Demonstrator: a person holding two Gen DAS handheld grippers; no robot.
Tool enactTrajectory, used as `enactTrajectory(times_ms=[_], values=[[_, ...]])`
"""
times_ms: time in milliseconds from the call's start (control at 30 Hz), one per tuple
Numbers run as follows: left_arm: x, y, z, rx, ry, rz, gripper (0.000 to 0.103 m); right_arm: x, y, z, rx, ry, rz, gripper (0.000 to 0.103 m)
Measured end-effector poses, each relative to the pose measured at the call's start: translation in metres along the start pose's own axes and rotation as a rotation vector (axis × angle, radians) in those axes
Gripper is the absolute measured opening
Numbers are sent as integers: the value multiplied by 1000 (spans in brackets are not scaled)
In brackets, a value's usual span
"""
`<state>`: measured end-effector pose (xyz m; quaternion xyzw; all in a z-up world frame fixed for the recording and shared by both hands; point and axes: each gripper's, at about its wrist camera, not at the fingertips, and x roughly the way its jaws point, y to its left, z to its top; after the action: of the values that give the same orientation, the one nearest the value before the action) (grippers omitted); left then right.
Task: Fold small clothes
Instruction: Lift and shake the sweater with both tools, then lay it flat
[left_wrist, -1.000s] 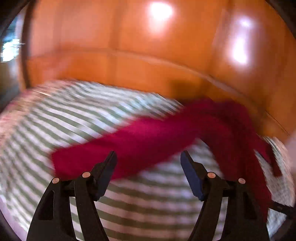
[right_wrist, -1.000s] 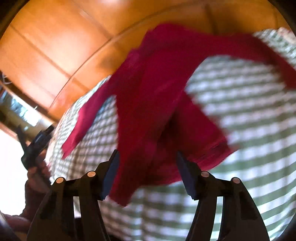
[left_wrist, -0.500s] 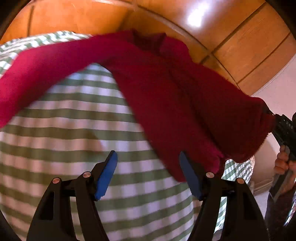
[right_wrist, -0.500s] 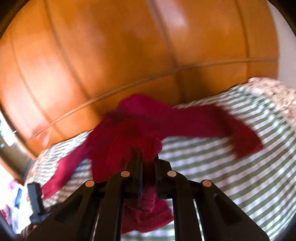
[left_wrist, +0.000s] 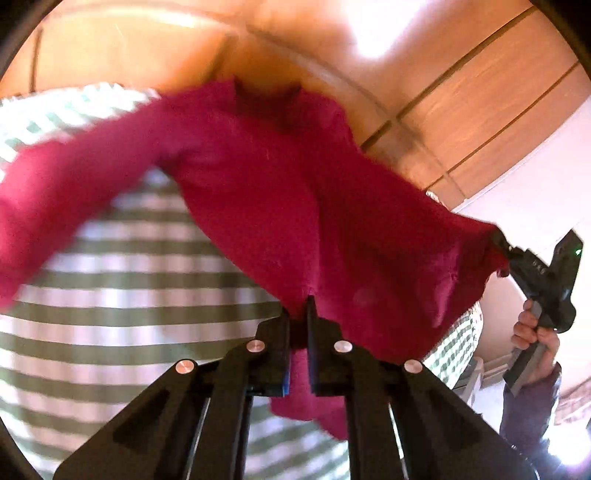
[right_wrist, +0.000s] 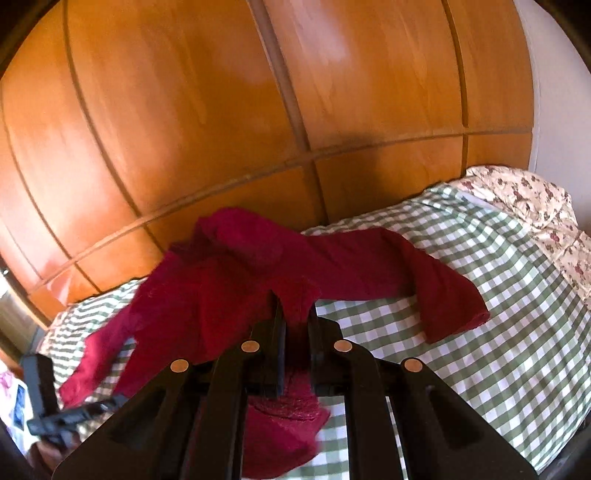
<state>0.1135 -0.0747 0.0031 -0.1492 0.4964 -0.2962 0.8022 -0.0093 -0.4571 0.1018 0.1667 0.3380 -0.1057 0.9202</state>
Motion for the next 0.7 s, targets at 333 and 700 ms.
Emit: enactTrajectory(times_ms=[333,700], values=[[-128,56,-32,-5,-25,126,6,-49,30,-93,-75,194,132,8],[-91,118,-105,-171,5,203,54,-31,22,-208,-91,462,28,8]])
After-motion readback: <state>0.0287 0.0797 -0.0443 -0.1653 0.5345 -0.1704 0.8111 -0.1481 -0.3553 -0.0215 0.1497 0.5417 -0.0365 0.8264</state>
